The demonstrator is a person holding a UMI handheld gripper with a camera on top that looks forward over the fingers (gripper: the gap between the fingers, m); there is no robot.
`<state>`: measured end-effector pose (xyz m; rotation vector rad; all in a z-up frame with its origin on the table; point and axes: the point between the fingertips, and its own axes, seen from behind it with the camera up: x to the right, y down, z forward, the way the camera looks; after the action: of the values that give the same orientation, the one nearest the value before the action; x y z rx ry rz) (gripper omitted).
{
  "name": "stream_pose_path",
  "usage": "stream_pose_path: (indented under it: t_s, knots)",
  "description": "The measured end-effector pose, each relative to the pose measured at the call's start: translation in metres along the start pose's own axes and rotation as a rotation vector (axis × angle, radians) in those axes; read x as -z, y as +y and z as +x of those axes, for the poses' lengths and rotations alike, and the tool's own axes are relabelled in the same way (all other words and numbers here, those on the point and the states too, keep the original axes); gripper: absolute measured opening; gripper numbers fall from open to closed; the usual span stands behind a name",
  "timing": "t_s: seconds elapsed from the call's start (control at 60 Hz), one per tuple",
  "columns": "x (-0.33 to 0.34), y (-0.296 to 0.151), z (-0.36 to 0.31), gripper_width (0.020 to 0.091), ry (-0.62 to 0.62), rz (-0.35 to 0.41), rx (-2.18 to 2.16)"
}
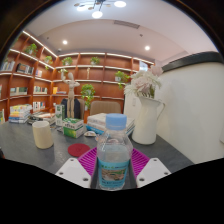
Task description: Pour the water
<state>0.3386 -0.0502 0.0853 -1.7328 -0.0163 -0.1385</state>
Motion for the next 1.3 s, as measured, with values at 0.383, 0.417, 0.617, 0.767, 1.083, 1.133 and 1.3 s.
stream_pose_path:
  t_s: [0.383, 0.417, 0.617, 0.767, 1.083, 1.133, 1.3]
  knots:
    - [-0.003, 0.001, -0.002, 0.0308, -0.005, -0.035, -0.007]
    - [-0.004, 0.0, -0.005, 0.0309, -0.01, -0.043, 0.017]
    - [-0.018, -0.025, -0.061, 0.0308, -0.05, -0.041, 0.303]
    - [-0.048, -0.055, -0.101, 0.0308, -0.04, -0.025, 0.659]
    - [-0.087, -0.108, -0.168, 0.0307, 0.042, 0.139, 1.475]
    - [-0.092, -0.109, -0.173, 0.0308, 0.054, 0.154, 1.58]
    - [-0.104, -0.11, -0.188, 0.0307, 0.112, 0.214, 1.888]
